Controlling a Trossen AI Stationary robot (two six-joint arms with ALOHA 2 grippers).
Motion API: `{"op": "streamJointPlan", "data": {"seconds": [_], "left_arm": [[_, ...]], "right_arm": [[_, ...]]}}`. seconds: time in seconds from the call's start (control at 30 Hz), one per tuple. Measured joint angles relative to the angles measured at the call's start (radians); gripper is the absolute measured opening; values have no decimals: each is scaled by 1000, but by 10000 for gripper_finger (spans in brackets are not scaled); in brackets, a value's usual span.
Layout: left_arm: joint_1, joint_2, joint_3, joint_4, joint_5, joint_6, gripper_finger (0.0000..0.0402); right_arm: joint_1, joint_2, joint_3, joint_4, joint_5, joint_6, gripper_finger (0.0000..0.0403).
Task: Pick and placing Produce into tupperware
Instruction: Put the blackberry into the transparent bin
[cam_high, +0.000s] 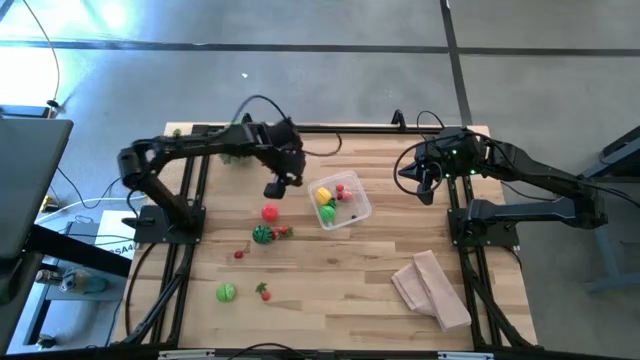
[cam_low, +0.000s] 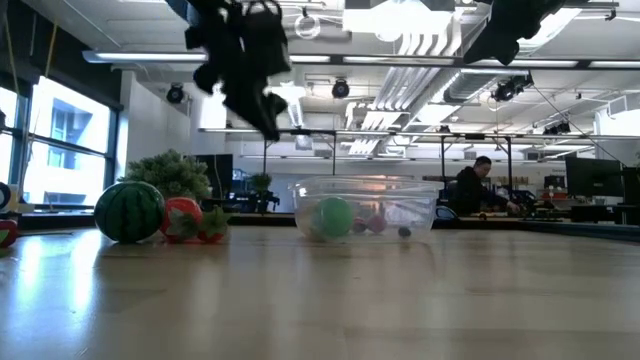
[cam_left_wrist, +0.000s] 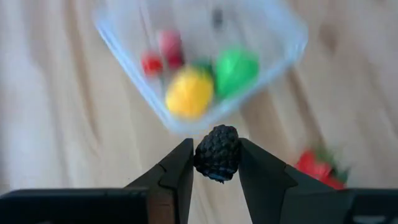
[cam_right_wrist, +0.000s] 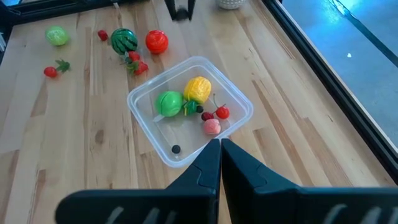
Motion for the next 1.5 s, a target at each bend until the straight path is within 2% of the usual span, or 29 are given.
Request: {"op": "streamJointPlan", "data": {"seconds": [0.17,0.3,0.4,0.73,0.9,1.23,1.5], "left_arm": [[-2,-83,44,187,109,-54,105],[-7,-95,51,360,146,-132,105],[-28,-77,52,438,140,-149,105],[-142,63,54,445,-1,-115,105],[-173,169,101,423,-43,-116,105],[-206,402,317,178,-181,-108,105],[-211,549,456,15,-235,-107,105]], "right_arm": [[0,0,0,0,0,0,4],[0,0,0,0,0,0,4],[0,0,0,0,0,0,4],[0,0,0,0,0,0,4],[0,0,0,0,0,0,4],[0,0,0,0,0,0,4],[0,0,0,0,0,0,4]]}}
